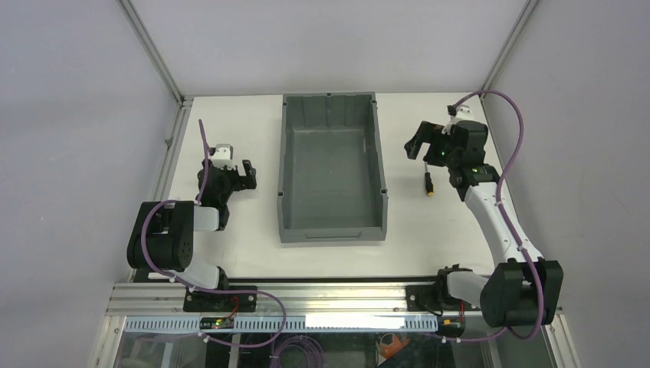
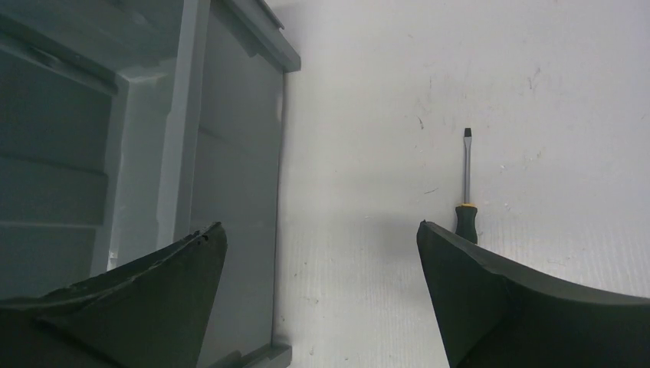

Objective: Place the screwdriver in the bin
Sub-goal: Pick up the screwdriver from the center of the board.

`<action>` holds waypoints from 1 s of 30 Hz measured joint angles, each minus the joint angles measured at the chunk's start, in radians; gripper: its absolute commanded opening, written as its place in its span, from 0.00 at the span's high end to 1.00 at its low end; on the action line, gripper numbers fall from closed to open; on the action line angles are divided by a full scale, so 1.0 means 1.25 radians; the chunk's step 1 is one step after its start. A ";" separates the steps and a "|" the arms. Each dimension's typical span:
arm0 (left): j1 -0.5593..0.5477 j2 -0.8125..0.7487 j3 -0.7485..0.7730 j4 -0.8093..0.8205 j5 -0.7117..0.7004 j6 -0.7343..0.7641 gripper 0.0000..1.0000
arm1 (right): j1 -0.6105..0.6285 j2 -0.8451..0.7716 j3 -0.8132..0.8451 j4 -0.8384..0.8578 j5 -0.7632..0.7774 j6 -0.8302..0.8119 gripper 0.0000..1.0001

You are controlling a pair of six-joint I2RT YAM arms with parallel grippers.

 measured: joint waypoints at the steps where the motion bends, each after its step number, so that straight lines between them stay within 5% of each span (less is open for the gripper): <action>1: 0.000 0.000 0.000 0.000 0.000 0.000 0.01 | 0.000 -0.002 0.000 0.000 0.000 0.000 0.01; 15: 0.000 0.000 0.000 0.000 0.000 0.000 0.01 | 0.000 0.005 0.062 -0.095 -0.004 0.005 0.00; 30: 0.000 0.000 0.000 0.000 0.000 0.000 0.01 | 0.002 0.109 0.365 -0.392 0.044 -0.059 0.00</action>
